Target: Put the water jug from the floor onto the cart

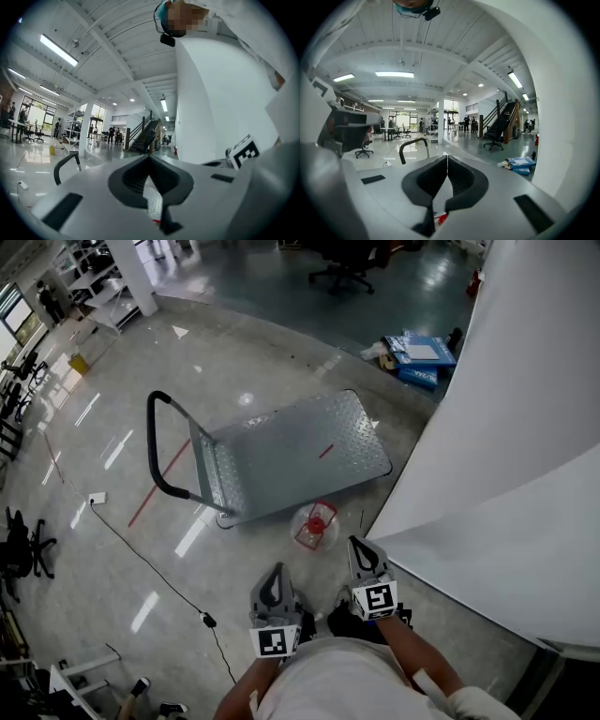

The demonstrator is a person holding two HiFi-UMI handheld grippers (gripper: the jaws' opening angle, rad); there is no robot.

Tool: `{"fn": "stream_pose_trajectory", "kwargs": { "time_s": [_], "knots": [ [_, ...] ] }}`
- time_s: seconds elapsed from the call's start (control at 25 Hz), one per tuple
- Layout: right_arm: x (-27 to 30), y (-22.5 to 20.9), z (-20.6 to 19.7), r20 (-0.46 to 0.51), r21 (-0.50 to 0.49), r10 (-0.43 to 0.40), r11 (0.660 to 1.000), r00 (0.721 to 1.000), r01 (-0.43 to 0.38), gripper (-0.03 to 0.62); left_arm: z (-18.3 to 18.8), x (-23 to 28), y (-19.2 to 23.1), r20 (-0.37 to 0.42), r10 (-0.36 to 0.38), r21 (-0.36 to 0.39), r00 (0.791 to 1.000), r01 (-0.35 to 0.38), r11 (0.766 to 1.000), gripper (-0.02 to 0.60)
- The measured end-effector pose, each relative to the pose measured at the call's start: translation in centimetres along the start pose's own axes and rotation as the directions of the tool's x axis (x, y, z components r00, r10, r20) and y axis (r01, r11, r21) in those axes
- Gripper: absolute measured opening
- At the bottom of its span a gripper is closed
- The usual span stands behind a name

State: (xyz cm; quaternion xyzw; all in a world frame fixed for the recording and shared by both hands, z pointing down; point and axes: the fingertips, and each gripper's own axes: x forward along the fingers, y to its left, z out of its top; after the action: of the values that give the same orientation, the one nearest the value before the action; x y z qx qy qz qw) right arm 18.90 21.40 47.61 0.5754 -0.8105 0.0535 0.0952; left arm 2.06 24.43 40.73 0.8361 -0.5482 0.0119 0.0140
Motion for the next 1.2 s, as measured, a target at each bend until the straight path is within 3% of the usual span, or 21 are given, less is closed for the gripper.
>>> {"fn": "stream_pose_trajectory", "kwargs": {
  "time_s": [0.28, 0.52, 0.92, 1.0, 1.2],
  "knots": [
    [6.6, 2.1, -6.3, -0.159, -0.074, 0.071, 0.994, 0.985, -0.083, 0.012, -1.8, 0.4, 1.2, -0.047, 0.009, -0.058, 0.999, -0.012, 0.998, 0.003],
    [12.6, 3.1, -14.8, -0.338, -0.116, 0.104, 0.982, 0.935, -0.151, 0.012, -3.8, 2.2, 2.9, -0.079, 0.008, -0.062, 0.997, -0.013, 0.998, 0.003],
    [17.6, 7.5, -30.6, -0.627, -0.099, 0.181, 0.946, 0.758, -0.309, 0.046, -9.9, 1.7, 5.9, -0.163, 0.021, -0.083, 0.986, -0.035, 0.996, 0.003],
    [17.8, 8.4, -33.0, -0.669, -0.097, 0.194, 0.935, 0.718, -0.343, 0.106, -11.1, 1.6, 6.5, -0.178, 0.026, -0.096, 0.984, -0.043, 0.994, 0.003],
    [17.6, 10.4, -38.8, -0.777, -0.116, 0.182, 0.900, 0.603, -0.421, 0.114, -13.4, 1.4, 7.9, -0.202, 0.037, -0.107, 0.979, -0.059, 0.992, 0.003]
  ]
}}
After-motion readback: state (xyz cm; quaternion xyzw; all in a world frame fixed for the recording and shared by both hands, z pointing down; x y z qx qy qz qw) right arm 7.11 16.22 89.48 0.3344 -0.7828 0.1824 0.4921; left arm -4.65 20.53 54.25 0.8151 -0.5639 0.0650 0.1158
